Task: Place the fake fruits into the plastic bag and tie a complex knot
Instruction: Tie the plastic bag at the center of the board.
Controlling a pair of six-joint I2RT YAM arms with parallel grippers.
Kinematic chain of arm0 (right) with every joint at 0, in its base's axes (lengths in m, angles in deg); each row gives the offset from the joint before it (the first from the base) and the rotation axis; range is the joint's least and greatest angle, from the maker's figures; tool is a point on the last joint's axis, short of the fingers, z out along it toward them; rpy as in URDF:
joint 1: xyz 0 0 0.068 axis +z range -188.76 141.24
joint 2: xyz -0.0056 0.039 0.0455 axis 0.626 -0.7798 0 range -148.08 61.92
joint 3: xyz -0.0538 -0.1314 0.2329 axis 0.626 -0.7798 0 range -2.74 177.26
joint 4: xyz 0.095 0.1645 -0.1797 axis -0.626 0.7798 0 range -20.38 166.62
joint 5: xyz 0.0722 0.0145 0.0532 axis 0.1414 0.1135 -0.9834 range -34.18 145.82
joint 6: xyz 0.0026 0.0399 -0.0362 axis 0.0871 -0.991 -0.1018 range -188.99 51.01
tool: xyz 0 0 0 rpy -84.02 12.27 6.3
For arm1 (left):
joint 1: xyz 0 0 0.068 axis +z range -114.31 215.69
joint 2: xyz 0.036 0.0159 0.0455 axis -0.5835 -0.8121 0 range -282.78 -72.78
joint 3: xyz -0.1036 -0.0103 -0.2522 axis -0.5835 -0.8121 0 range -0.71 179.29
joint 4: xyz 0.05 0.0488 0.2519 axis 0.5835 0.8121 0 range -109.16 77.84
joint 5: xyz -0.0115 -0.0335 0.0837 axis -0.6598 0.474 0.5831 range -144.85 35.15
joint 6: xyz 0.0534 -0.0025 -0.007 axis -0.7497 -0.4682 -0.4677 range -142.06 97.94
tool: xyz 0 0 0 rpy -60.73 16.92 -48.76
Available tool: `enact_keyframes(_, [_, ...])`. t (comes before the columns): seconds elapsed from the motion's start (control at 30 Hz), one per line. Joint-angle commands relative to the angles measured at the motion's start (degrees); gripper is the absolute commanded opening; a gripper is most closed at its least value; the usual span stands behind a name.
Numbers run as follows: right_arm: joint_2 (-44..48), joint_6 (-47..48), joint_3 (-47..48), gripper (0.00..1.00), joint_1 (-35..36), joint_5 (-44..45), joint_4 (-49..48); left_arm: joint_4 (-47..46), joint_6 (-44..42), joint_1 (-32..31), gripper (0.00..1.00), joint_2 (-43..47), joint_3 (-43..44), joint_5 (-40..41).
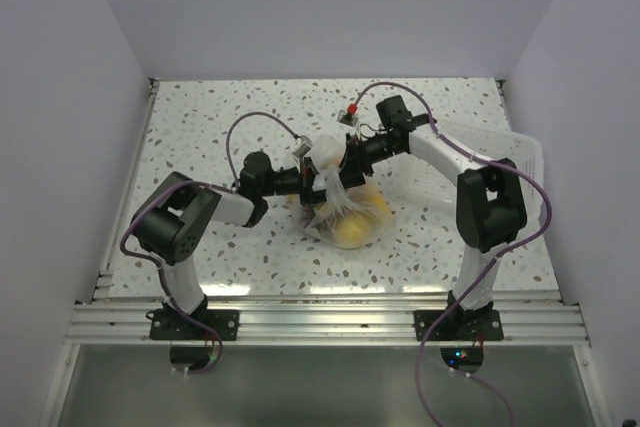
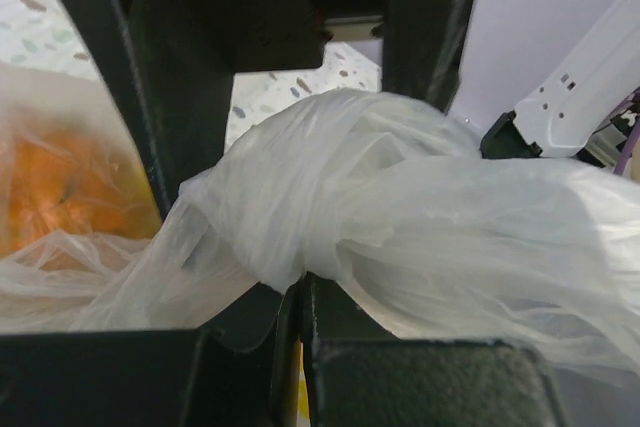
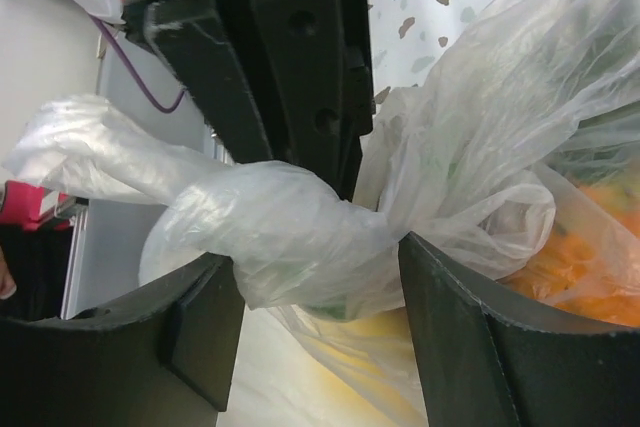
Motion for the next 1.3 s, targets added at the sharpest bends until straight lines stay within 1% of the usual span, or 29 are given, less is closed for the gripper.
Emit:
enact_keyframes(0.0, [3.21, -8.93, -2.3, 0.64, 0.63, 0.65, -11.59, -15.81, 4.38, -0.76, 0.0, -1.68, 0.73, 0.15])
enact_keyframes(0.07, [2.86, -10.43, -2.31, 0.65, 0.8, 1.44, -12.4, -21.69, 9.04, -0.93, 0.0, -3.17, 0.12, -0.12])
enact_keyframes(0.1, [2.77, -10.96, -2.49, 0.66, 0.98, 1.62, -13.54, -27.03, 10.45, -1.37, 0.0, -3.79, 0.12, -0.12])
enact_keyframes(0.13, [2.77, -11.4, -2.66, 0.67, 0.98, 1.79, -14.07, -28.73, 12.55, -1.72, 0.0, -4.31, 0.47, -0.04])
enact_keyframes(0.2, [3.21, -12.89, -3.1, 0.73, 1.33, 2.32, -15.82, -30.32, 13.27, -2.86, 0.0, -5.81, 1.87, 0.49])
enact_keyframes(0.3, [3.91, -14.83, -3.28, 0.76, 1.86, 2.76, -16.63, -31.91, 13.71, -3.66, 0.0, -7.91, 3.1, 2.95])
enact_keyframes(0.4, [4.53, -16.76, -4.67, 0.84, 2.47, 3.81, -18.28, -33.84, 15.38, -3.92, 0.0, -9.67, 4.33, 4.88])
enact_keyframes(0.47, [5.32, -18.95, -6.0, 0.85, 3.0, 4.25, -20.04, -35.07, 16.87, -4.01, 0.0, -10.21, 4.86, 5.94])
enact_keyframes(0.53, [6.11, -22.2, -8.98, 0.87, 3.09, 4.78, -25.83, -36.39, 17.75, -4.1, 0.0, -10.12, 5.04, 7.25])
enact_keyframes(0.57, [6.46, -25.78, -9.86, 0.87, 3.18, 4.96, -27.33, -36.66, 18.1, -3.93, 0.0, -9.69, 4.87, 7.78])
enact_keyframes(0.6, [6.55, -25.99, -10.48, 0.87, 3.09, 5.13, -27.09, -37.01, 18.45, -3.23, 0.0, -9.42, 4.6, 8.31])
enact_keyframes(0.77, [8.4, -16.86, -9.78, 0.9, 2.21, 7.24, -18.31, -37.97, 21.61, -1.29, 0.0, -6.96, 2.58, 8.75])
enact_keyframes(0.83, [8.31, -14.15, -8.64, 0.91, 1.25, 7.07, -14.18, -39.99, 25.2, -0.76, 0.0, -6.96, 3.01, 9.45])
enact_keyframes(0.9, [8.66, -12.82, -8.03, 0.99, 0.72, 7.33, -11.63, -42.19, 27.24, -0.58, 0.0, -7.04, 3.63, 9.72])
enact_keyframes(0.93, [8.75, -11.59, -7.59, 0.99, -0.07, 7.16, -10.57, -42.81, 28.99, -0.5, 0.0, -7.04, 3.89, 10.07])
enact_keyframes(1.03, [8.4, -9.66, -4.25, 0.99, -2.08, 6.98, -6.35, -44.4, 30.67, -0.58, 0.0, -7.13, 4.34, 10.33])
enact_keyframes(1.17, [7.26, -7.72, 0.66, 0.98, -6.4, 4.88, 0.66, -44.66, 30.94, -0.58, 0.0, -6.96, 4.16, 10.25])
enact_keyframes(1.2, [6.82, -6.32, 1.2, 0.95, -6.84, 4.61, 2.86, -44.92, 31.2, -0.5, 0.0, -7.13, 4.07, 10.25])
enact_keyframes(1.23, [6.56, -1.96, 1.73, 0.93, -7.1, 4.35, 5.32, -45.1, 31.46, -0.5, 0.0, -7.22, 4.07, 10.34])
enact_keyframes(1.27, [6.38, 0.18, 2.08, 0.91, -7.19, 4.34, 9.26, -45.01, 31.55, -0.67, 0.0, -7.39, 4.25, 10.51])
